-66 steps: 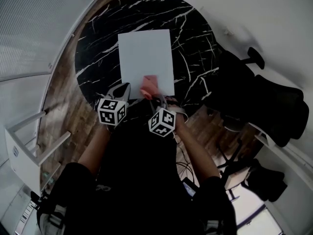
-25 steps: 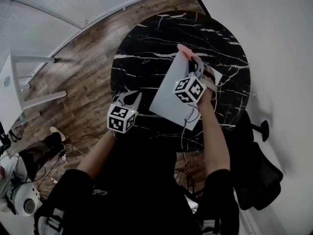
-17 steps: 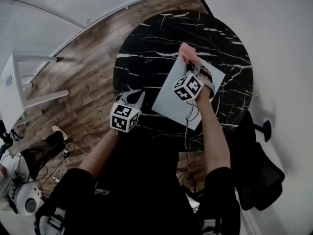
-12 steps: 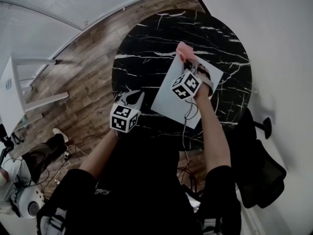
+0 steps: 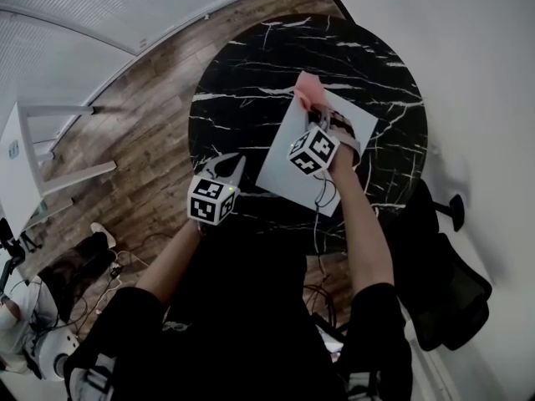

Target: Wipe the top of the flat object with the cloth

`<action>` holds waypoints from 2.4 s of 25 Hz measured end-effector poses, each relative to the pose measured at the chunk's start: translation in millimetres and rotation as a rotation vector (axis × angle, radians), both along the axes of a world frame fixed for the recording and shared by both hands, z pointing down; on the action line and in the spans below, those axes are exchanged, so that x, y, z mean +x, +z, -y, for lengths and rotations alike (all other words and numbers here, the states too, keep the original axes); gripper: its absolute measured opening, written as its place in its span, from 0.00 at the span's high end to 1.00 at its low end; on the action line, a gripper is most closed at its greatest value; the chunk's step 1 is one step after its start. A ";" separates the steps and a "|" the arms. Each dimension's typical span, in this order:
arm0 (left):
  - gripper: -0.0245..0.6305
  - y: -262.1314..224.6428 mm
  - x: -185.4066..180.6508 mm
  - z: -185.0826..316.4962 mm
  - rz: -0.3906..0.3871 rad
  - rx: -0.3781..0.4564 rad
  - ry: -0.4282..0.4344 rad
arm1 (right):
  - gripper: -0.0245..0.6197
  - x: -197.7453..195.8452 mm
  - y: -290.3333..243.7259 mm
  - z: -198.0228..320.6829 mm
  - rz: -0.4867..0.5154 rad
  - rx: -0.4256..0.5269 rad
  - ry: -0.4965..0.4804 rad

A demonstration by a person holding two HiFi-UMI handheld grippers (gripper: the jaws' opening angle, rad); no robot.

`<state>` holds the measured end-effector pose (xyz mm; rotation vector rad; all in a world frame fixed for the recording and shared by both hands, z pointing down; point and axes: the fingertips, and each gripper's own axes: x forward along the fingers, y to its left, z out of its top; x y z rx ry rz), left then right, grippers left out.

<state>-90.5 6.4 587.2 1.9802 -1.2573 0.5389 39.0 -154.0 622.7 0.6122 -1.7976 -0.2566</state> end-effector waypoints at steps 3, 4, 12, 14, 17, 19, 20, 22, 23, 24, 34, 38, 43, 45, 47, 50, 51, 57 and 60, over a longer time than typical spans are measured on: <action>0.96 -0.4 0.7 0.3 -0.003 0.001 0.002 | 0.95 -0.5 -1.9 -5.1 0.004 -0.005 -0.006; 0.96 -0.2 1.2 0.0 -0.004 0.001 0.003 | 0.95 -0.7 -1.5 -7.6 0.005 -0.011 -0.008; 0.96 2.1 5.7 -3.0 -0.010 -0.002 0.013 | 0.95 -2.1 1.0 -27.5 0.012 -0.048 -0.019; 0.96 2.4 6.8 -3.4 -0.012 -0.002 0.017 | 0.95 -2.6 0.8 -31.3 0.016 -0.052 -0.018; 0.96 2.3 8.7 -2.3 -0.012 -0.002 0.024 | 0.95 -2.7 1.4 -37.3 0.024 -0.070 -0.016; 0.96 1.8 9.5 -1.4 -0.013 -0.001 0.029 | 0.95 -2.7 0.9 -39.8 0.025 -0.074 -0.017; 0.96 1.6 9.8 -1.2 -0.013 -0.001 0.031 | 0.95 -2.7 1.0 -41.4 0.024 -0.076 -0.019; 0.96 1.8 10.4 -1.1 -0.013 -0.001 0.035 | 0.95 -1.8 1.6 -44.7 0.019 -0.079 -0.020; 0.96 1.8 10.8 -0.9 -0.013 0.000 0.037 | 0.95 -0.9 1.9 -46.3 0.016 -0.081 -0.019; 0.96 1.7 11.2 -0.2 -0.014 0.002 0.038 | 0.95 -0.5 1.8 -47.7 0.016 -0.085 -0.018; 0.96 2.2 12.3 4.1 -0.018 0.002 0.053 | 0.94 1.2 2.1 -63.2 0.053 -0.205 0.037; 0.96 4.2 12.9 3.9 -0.019 0.000 0.060 | 0.94 0.7 2.7 -72.1 0.070 -0.257 0.059; 0.96 5.1 14.7 4.4 -0.011 0.000 0.073 | 0.94 -1.5 -0.5 -80.8 0.093 -0.304 0.071; 0.96 5.3 15.4 5.1 -0.012 -0.002 0.075 | 0.94 -2.1 -0.2 -83.5 0.099 -0.314 0.074; 0.96 5.3 16.1 5.3 -0.013 -0.003 0.076 | 0.94 -1.9 1.7 -87.0 0.102 -0.320 0.077; 0.96 6.3 16.7 5.0 -0.012 -0.002 0.081 | 0.94 -3.3 3.4 -94.1 0.111 -0.336 0.081; 0.96 6.6 16.9 4.9 -0.012 -0.003 0.082 | 0.94 -3.9 3.4 -96.5 0.114 -0.342 0.081; 0.96 7.1 18.5 4.6 -0.015 -0.002 0.087 | 0.94 -7.5 2.6 -107.6 0.135 -0.375 0.083; 0.96 7.0 17.8 4.0 -0.016 0.000 0.087 | 0.94 -9.3 2.6 -113.1 0.141 -0.390 0.086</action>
